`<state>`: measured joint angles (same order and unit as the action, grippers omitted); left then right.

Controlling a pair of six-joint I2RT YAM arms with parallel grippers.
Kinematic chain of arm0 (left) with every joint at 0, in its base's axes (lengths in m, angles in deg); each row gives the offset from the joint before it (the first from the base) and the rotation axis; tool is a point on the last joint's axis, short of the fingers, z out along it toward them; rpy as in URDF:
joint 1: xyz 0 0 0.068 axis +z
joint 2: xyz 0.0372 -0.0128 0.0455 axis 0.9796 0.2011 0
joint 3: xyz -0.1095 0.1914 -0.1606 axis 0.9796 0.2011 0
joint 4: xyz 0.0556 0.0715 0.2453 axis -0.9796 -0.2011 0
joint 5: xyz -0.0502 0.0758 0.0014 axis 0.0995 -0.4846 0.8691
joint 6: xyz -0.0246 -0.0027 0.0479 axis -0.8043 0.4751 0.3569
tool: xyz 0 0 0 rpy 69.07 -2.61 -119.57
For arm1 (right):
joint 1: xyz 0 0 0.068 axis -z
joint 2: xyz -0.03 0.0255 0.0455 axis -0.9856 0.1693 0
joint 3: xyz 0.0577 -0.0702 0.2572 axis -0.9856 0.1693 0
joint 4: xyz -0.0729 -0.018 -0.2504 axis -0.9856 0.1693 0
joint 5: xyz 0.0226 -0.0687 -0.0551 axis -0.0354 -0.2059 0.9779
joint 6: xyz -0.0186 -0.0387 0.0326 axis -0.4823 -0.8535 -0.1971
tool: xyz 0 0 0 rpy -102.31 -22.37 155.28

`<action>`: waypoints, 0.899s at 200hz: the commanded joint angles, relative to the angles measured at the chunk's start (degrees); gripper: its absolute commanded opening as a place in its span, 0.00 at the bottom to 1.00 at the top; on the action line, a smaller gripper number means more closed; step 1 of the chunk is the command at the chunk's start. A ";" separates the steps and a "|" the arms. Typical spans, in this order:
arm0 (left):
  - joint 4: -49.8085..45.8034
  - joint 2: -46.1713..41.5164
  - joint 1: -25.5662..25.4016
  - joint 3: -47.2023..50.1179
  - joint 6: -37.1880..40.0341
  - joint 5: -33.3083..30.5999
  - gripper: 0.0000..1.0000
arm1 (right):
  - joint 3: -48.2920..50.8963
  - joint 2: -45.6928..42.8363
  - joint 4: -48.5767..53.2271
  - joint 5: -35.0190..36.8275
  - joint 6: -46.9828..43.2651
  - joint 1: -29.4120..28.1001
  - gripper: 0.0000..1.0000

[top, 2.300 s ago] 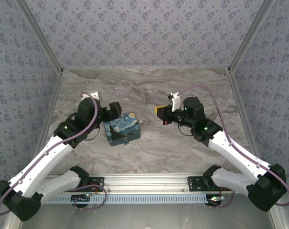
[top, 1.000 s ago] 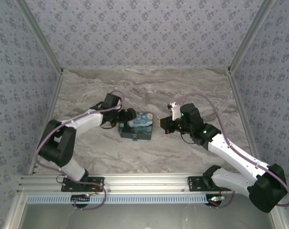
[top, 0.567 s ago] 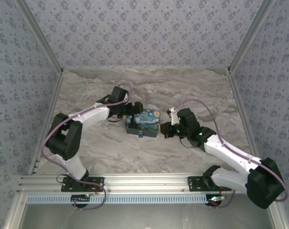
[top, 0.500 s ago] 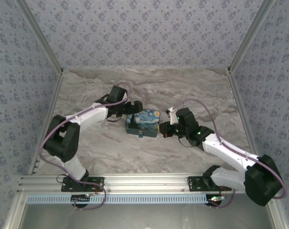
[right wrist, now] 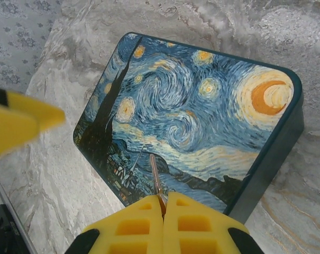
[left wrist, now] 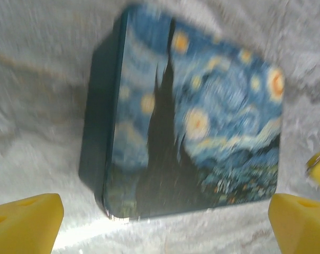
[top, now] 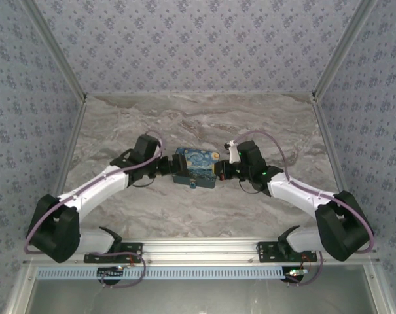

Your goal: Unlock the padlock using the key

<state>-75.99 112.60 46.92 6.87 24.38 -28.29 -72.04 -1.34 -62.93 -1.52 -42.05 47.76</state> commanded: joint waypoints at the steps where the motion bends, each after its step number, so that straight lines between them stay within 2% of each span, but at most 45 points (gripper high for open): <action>1: 1.67 1.58 -1.25 0.60 -5.88 3.79 1.00 | -2.23 0.97 -0.47 -0.26 0.53 0.38 0.00; 49: 8.86 8.18 -1.89 -0.45 -7.99 6.84 1.00 | -2.26 1.24 -0.57 0.00 0.65 0.76 0.00; 74: 12.86 10.48 -1.79 -0.47 -7.58 6.09 0.99 | -2.06 1.24 -0.81 -0.10 0.64 1.29 0.00; 101: 16.49 11.32 -0.75 -0.32 -6.70 5.20 0.99 | -1.66 2.10 -1.76 -0.58 0.74 1.81 0.00; 130: 20.16 12.37 0.67 -0.47 -4.85 6.96 0.89 | -2.10 3.84 -3.54 -1.12 1.52 2.20 0.00; 180: 24.11 10.26 0.81 4.09 -3.65 7.88 0.89 | -3.65 7.75 -7.19 -2.81 2.49 2.66 0.00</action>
<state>-56.69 124.20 47.66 8.34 19.59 -22.32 -73.53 4.67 -66.84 -2.57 -40.72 49.82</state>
